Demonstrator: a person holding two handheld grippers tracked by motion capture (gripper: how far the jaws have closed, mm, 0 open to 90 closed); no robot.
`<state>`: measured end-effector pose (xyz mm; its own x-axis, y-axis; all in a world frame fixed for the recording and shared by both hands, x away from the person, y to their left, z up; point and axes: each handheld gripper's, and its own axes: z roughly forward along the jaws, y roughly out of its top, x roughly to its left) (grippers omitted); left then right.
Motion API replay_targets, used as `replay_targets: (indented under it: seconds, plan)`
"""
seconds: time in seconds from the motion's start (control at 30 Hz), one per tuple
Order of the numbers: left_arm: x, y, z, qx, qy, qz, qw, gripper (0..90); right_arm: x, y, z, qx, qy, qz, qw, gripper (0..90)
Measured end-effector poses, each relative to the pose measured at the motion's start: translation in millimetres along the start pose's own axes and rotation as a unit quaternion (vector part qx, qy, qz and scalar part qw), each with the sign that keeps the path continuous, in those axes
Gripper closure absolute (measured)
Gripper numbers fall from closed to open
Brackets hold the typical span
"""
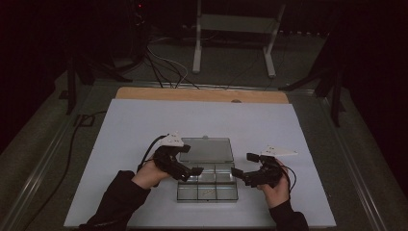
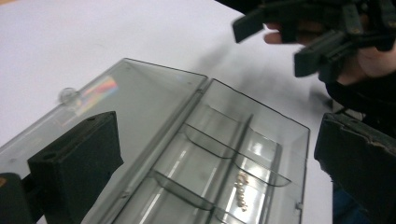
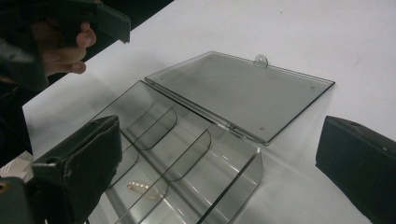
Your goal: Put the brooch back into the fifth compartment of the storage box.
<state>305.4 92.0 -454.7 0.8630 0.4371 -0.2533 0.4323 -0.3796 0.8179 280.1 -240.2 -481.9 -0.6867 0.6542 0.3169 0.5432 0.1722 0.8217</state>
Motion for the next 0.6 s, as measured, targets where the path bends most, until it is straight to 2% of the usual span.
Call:
replay_targets:
  seconds: [0.2,0.3,0.6]
  plan:
    - [10.5,-0.1,-6.2,-0.018,0.021,-0.008,0.9996,1.7,-0.2,-0.2,0.3,0.001,0.0,0.0,1.0,0.7]
    - [16.9,-0.7,-8.7,-0.027,0.03,-0.024,0.9989,1.7,-0.3,-0.3,0.4,0.0,0.0,0.0,1.0,0.7]
    - [34.9,-3.6,-12.4,-0.033,0.059,-0.044,0.9967,1.7,-0.7,-0.5,0.6,0.002,0.0,-0.001,1.0,0.7]
